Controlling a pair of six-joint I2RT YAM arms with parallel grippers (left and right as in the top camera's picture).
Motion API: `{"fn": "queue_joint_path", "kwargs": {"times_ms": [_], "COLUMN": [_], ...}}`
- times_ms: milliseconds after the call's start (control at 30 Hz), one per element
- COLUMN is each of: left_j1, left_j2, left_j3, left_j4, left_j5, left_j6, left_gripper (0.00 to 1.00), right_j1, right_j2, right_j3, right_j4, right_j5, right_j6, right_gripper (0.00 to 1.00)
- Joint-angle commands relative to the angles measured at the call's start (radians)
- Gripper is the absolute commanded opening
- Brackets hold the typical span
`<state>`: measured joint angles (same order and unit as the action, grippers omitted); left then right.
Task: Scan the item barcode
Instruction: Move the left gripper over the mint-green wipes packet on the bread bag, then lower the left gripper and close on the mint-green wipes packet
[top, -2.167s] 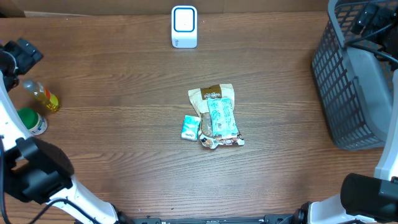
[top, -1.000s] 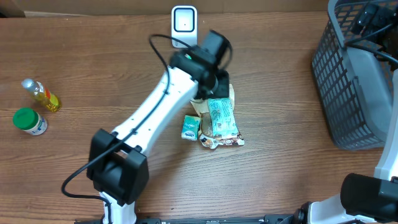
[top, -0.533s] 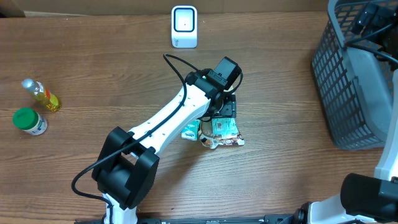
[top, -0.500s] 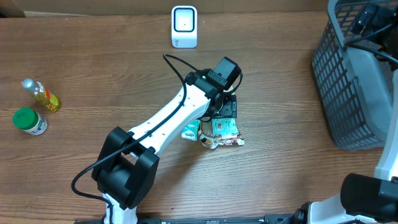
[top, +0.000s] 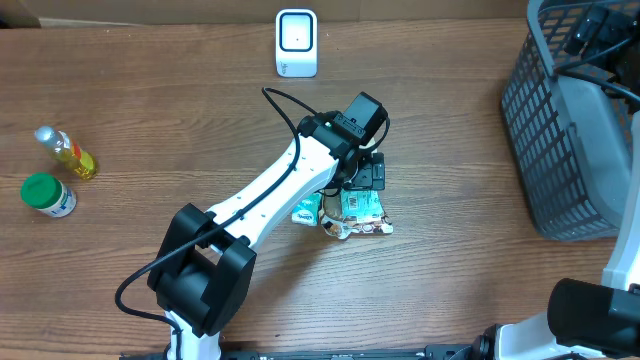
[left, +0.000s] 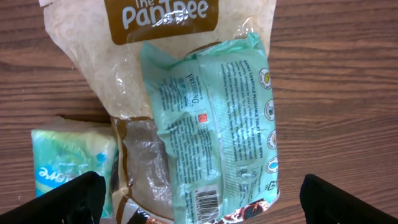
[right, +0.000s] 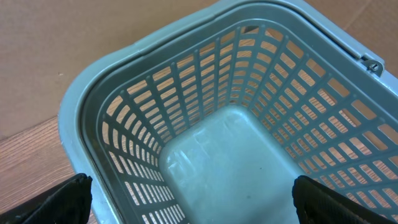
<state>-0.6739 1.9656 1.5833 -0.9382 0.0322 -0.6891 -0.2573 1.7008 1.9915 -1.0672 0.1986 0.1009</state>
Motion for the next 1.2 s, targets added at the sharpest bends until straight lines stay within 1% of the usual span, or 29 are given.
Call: {"fn": "queue_joint_path", "kwargs": {"times_ms": [0,33,67,133,267,400,567,633,700,800,833,967,1067,1133,1167], "left_j1": [0.000,0.000,0.001,0.002,0.002,0.002,0.002,0.002,0.002,0.002,0.002,0.000,0.000,0.000,-0.001], "left_j2": [-0.007,-0.007,-0.007,-0.007,-0.007,-0.007,-0.007,-0.007,-0.007,-0.007,-0.007,-0.007,-0.007,-0.007,-0.007], "left_j3": [-0.006,-0.006,-0.006,-0.006,-0.006,-0.006,-0.006,-0.006,-0.006,-0.011,-0.013,-0.020,-0.031,-0.037,-0.038], "left_j4": [0.017,0.028,0.038,0.058,0.066,0.069,0.059,0.045,0.033,0.029,0.030,0.031,0.030,0.031,0.033], "left_j5": [-0.014,-0.016,-0.018,-0.018,-0.018,-0.016,-0.017,-0.018,-0.017,-0.017,-0.017,-0.026,-0.071,-0.072,-0.068], "left_j6": [-0.006,-0.007,-0.006,-0.006,-0.007,-0.007,-0.007,-0.007,-0.008,-0.046,-0.056,-0.106,-0.138,-0.148,-0.150], "left_gripper": [1.00,0.99,0.89,0.73,0.60,0.52,0.50,0.47,0.45,0.44,0.46,0.47,0.50,0.56,0.63], "right_j1": [0.000,0.000,0.000,0.000,0.000,0.000,0.000,0.000,0.000,0.000,0.000,0.000,0.000,0.000,0.000], "right_j2": [-0.010,-0.010,-0.010,-0.010,-0.010,-0.010,-0.010,-0.010,-0.010,-0.010,-0.010,-0.010,-0.010,-0.010,-0.010], "right_j3": [0.018,0.018,0.018,0.018,0.018,0.018,0.018,0.018,0.018,0.018,0.018,0.018,0.018,0.018,0.018], "right_j4": [0.003,0.003,0.003,0.003,0.003,0.003,0.003,0.003,0.003,0.003,0.003,0.003,0.003,0.003,0.003], "right_j5": [0.010,0.010,0.010,0.010,0.010,0.010,0.010,0.010,0.010,0.010,0.010,0.010,0.010,0.010,0.010], "right_j6": [0.004,0.004,0.004,0.004,0.004,0.004,0.004,0.004,0.004,0.004,0.004,0.004,0.004,0.004,0.004], "right_gripper": [1.00,1.00,1.00,1.00,1.00,1.00,1.00,1.00,1.00,1.00,1.00,1.00,1.00,1.00,1.00]}}
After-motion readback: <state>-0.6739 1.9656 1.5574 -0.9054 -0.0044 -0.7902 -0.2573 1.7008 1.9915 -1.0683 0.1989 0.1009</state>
